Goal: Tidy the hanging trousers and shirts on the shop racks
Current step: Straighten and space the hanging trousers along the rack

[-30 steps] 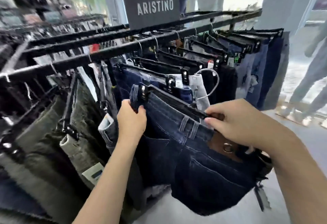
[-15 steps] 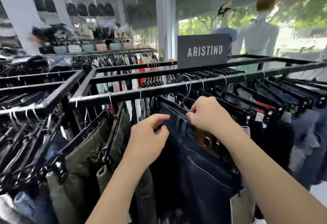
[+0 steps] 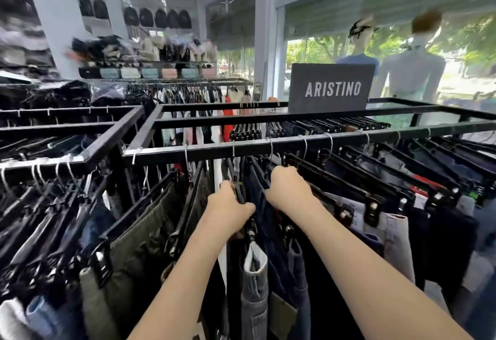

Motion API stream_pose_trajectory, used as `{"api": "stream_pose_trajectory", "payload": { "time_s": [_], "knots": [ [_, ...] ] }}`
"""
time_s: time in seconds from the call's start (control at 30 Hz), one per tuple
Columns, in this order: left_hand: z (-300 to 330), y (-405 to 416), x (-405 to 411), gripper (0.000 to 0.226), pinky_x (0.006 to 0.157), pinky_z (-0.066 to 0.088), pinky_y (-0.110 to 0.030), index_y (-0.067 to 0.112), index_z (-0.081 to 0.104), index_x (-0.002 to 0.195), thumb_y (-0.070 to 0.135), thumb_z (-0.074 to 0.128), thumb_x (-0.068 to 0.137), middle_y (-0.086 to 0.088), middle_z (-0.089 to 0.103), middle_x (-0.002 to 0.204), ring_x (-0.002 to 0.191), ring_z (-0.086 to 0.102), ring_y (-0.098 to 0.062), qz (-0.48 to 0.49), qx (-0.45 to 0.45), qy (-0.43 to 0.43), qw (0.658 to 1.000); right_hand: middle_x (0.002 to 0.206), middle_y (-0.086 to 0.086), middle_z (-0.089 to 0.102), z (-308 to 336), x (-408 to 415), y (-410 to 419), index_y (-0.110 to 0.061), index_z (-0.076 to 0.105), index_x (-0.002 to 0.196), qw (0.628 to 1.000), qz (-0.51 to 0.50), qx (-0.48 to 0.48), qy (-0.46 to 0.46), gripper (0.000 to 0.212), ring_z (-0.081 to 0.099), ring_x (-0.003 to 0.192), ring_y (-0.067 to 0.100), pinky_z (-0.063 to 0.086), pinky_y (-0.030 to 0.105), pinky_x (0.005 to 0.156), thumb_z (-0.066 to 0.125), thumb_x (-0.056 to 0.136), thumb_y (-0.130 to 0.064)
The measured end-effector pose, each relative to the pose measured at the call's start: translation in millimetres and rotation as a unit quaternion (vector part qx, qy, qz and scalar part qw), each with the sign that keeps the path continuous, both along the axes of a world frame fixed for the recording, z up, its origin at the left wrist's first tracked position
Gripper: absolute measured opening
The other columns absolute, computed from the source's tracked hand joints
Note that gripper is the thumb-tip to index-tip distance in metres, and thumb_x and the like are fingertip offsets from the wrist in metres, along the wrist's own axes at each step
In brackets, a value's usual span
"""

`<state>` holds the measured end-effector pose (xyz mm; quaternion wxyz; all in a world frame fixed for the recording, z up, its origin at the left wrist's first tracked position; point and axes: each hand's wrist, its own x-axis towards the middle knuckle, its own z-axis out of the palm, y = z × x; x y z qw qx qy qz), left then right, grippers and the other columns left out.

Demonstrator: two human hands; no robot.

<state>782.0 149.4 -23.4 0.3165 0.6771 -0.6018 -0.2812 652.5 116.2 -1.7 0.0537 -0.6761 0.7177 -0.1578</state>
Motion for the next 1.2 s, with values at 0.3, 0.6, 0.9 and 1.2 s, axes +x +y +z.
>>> {"api": "stream_pose_trajectory", "payload": {
  "time_s": [0.3, 0.6, 0.9, 1.2],
  "knots": [
    [-6, -12, 3, 0.032, 0.043, 0.045, -0.02, 0.008, 0.061, 0.095, 0.039, 0.055, 0.089, -0.008, 0.069, 0.083, 0.042, 0.062, -0.017, 0.023, 0.004, -0.056, 0.998, 0.109, 0.013, 0.057, -3, -8, 10, -0.006, 0.058, 0.099, 1.0, 0.002, -0.028, 0.005, 0.034, 0.063, 0.097, 0.035, 0.047, 0.035, 0.073, 0.057, 0.095, -0.04],
    [0, -9, 27, 0.035, 0.034, 0.036, -0.013, 0.008, 0.06, 0.076, 0.037, 0.052, 0.094, -0.002, 0.056, 0.059, 0.037, 0.053, -0.011, 0.018, -0.009, -0.122, 0.992, 0.1, 0.005, 0.063, -13, -7, 24, -0.016, 0.066, 0.101, 0.994, 0.046, -0.095, 0.028, 0.023, 0.06, 0.1, 0.027, 0.054, 0.038, 0.082, 0.052, 0.092, -0.032],
    [20, 5, 72, 0.031, 0.082, 0.048, -0.032, 0.024, 0.063, 0.116, 0.027, 0.061, 0.085, -0.005, 0.061, 0.115, 0.101, 0.057, -0.023, 0.057, -0.121, -0.283, 0.95, 0.109, -0.002, 0.069, -8, 44, 36, -0.026, 0.068, 0.117, 0.972, 0.211, -0.012, -0.101, 0.032, 0.058, 0.109, 0.016, 0.04, 0.021, 0.09, 0.059, 0.091, -0.044],
    [7, 8, 87, 0.057, 0.079, 0.047, -0.027, 0.032, 0.049, 0.138, 0.004, 0.043, 0.088, -0.01, 0.051, 0.138, 0.115, 0.054, -0.025, 0.036, -0.016, -0.221, 0.974, 0.101, -0.007, 0.065, -10, 36, 35, -0.033, 0.064, 0.121, 0.967, 0.209, 0.054, -0.135, 0.031, 0.06, 0.063, 0.003, 0.044, 0.015, 0.058, 0.051, 0.093, -0.03]
  ]
}}
